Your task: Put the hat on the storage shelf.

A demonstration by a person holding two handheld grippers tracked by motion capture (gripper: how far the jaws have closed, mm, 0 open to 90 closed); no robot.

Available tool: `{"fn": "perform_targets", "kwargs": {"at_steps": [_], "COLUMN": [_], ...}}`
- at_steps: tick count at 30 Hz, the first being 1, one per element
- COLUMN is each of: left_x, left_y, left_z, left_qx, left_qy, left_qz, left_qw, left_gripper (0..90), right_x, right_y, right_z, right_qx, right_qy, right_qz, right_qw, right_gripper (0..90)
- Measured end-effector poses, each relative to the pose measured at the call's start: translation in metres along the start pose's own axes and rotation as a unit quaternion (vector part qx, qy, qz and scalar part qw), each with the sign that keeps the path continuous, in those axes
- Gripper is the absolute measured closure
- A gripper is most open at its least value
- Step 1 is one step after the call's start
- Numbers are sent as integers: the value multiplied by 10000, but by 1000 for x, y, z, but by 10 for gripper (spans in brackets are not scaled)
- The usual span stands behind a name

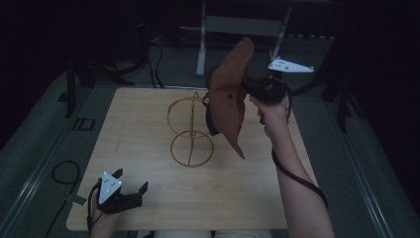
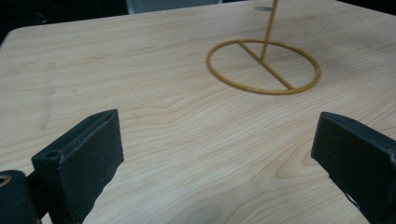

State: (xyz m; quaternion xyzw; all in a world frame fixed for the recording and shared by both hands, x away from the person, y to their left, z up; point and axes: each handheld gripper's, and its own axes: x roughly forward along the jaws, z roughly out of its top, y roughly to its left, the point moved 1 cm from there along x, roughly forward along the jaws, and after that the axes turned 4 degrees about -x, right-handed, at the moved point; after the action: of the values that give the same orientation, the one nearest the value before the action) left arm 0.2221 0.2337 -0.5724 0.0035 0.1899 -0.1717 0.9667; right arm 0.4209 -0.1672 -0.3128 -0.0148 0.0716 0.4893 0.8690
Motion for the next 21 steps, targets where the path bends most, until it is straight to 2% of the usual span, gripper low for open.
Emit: {"fn": "perform_targets", "kwargs": {"at_steps": [4,9,10,12,14,21], "left_x": [-3,-5,-5,-4,-4,-3], "left_y": [7,9,9,9,9,9], "left_z": [-3,-2,-2,-3,-3,-4], "left_qx": [-182,-192,-192,-159,-193,-239], "left_qy": [0,-51,-51,-18,-24,-8], "left_qz": [124,125,125,113,103,-33], "left_qw": [9998,9997,9997,9998,9998,9997], "left_gripper": [27,26,27,27,27,27], "right_x": [24,51,51,66,73,97], "right_y": [6,14,14,20,25,27], "right_z": [-2,-5,-5,-5,-6,-14], "right_qx": [124,74,74,-55,-170,-139], "right_qy": [155,549,549,870,1001,1355], "right_qz": [180,272,272,389,377,407], "right_qw": [9996,9981,9981,9954,9941,9898], "right_gripper": [873,871,871,867,865,856]}}
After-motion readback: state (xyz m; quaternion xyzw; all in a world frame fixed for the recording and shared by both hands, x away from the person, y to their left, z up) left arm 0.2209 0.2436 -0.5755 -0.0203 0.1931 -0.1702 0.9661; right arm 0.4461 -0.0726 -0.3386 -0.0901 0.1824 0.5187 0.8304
